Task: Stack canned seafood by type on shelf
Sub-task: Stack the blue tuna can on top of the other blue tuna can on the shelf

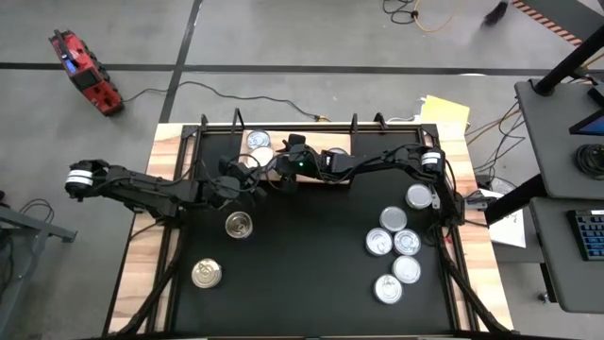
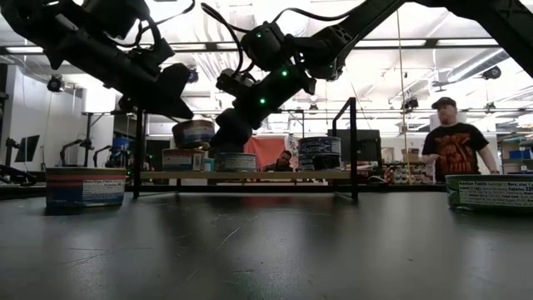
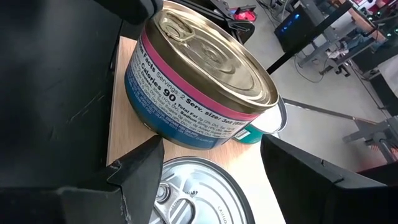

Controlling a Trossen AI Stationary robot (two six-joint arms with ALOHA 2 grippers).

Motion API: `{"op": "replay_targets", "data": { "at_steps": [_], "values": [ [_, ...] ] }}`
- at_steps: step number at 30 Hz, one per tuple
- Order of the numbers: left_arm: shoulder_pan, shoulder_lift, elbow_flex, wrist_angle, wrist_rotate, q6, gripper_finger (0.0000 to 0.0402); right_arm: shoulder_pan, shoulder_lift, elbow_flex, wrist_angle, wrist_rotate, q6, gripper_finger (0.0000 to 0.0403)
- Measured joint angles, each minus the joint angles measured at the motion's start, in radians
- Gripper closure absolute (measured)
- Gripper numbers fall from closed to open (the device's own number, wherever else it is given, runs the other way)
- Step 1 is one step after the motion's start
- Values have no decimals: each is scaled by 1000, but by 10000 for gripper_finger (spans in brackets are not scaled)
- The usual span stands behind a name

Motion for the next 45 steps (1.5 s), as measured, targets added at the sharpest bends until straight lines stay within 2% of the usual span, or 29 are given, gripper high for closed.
{"op": "replay_targets", "data": {
  "at_steps": [10, 21, 28, 34, 45],
  "values": [
    [-1, -8, 0, 13, 2, -3, 401, 0, 0, 0, 27, -39, 16, 145],
    [-26, -125, 0, 6, 4, 30, 401, 0, 0, 0, 41, -45, 6, 145],
    [-34, -233, 0, 0, 136, 59, 401, 0, 0, 0, 46, -45, -5, 145],
    [-34, -274, 0, -50, 142, 68, 401, -2, 0, 0, 70, -47, -11, 149],
    [-35, -274, 0, -63, 143, 65, 401, -3, 0, 0, 99, -48, -41, 174]
  ]
}}
